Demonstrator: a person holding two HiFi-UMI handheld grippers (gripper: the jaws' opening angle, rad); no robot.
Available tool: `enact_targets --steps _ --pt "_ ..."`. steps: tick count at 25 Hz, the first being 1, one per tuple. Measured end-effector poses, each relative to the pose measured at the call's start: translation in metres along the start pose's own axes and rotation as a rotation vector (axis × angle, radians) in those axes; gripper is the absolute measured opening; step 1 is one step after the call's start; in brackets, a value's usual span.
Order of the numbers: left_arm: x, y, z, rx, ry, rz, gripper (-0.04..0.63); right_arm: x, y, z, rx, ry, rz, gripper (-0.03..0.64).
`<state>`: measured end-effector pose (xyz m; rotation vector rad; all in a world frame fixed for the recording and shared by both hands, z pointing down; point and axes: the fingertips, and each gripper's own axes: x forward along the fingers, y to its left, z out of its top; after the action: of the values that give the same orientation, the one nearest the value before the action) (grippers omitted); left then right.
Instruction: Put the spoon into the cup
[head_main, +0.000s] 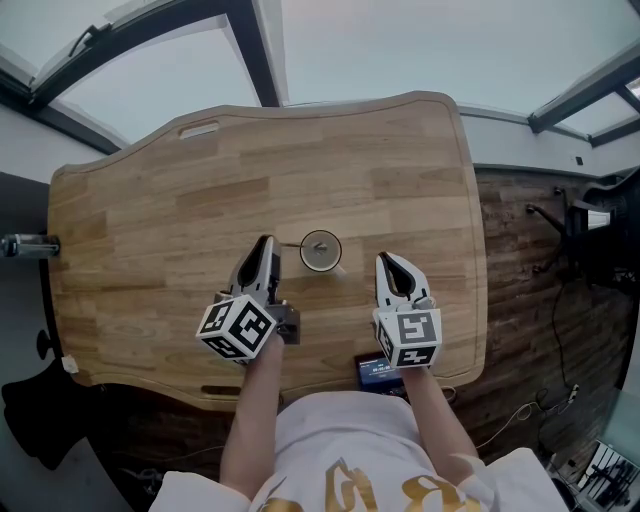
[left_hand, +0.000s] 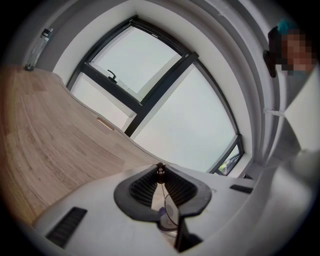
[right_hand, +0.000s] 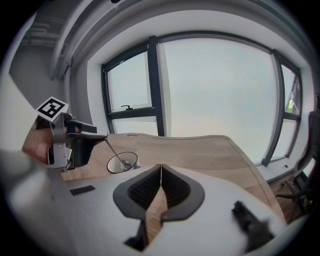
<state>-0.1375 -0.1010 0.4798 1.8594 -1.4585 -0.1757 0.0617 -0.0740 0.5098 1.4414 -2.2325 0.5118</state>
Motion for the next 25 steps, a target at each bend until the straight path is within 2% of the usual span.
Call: enact_targets --steps 25 --pt "0.01 -0.004 -0.018 0.004 0.036 -0.004 0.051 0.003 -0.01 -0.005 -0.006 0.015 0.001 0.031"
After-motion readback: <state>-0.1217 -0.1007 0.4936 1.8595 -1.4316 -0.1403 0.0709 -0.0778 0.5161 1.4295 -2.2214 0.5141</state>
